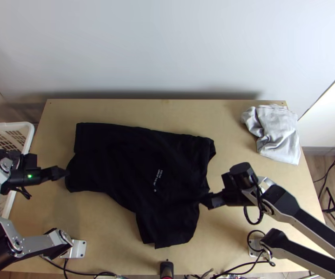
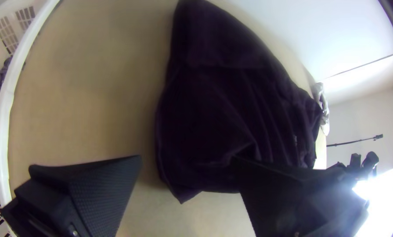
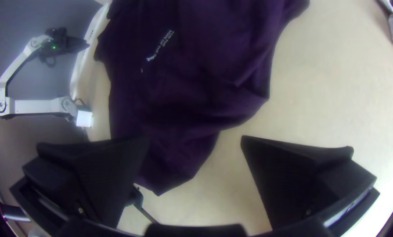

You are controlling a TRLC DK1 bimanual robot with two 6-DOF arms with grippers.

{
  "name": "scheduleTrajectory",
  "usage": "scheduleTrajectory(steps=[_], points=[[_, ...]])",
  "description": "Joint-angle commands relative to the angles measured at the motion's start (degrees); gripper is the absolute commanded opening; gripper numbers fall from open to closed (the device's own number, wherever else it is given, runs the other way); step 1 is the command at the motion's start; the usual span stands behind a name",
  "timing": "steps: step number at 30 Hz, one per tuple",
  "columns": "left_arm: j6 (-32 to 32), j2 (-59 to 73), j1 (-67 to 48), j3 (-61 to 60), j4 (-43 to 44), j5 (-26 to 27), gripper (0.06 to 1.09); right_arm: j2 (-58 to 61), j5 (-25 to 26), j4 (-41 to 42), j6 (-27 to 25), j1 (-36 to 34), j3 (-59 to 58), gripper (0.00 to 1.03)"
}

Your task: Fold the t-shirt

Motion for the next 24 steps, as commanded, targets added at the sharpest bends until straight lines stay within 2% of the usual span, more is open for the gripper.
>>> scheduleTrajectory(steps=[1,7,11,21,24], points=[[1.44,-1.65,0.96,-6.06,-0.61,-0.89,1.03,-1.25,-1.19,-0.32,3.14,4.2,-3.16,0.96],[-2.6,-2.96,0.26,-10.2,3.96,-0.89,1.03,-1.07,-2.07,-0.32,4.1,7.28,-3.78,0.96],[-5.68,-3.4,-0.44,-11.6,8.71,-0.89,1.03,-1.16,-4.45,-0.41,5.86,9.56,-3.78,0.96],[-12.71,-3.32,-0.97,-10.63,16.44,-0.89,1.03,-0.99,-11.21,-1.82,5.69,13.87,-2.99,0.96],[-15.35,-2.88,-1.41,-10.2,19.6,-0.89,1.03,-0.37,-11.39,-0.85,6.65,14.48,-2.9,0.96]])
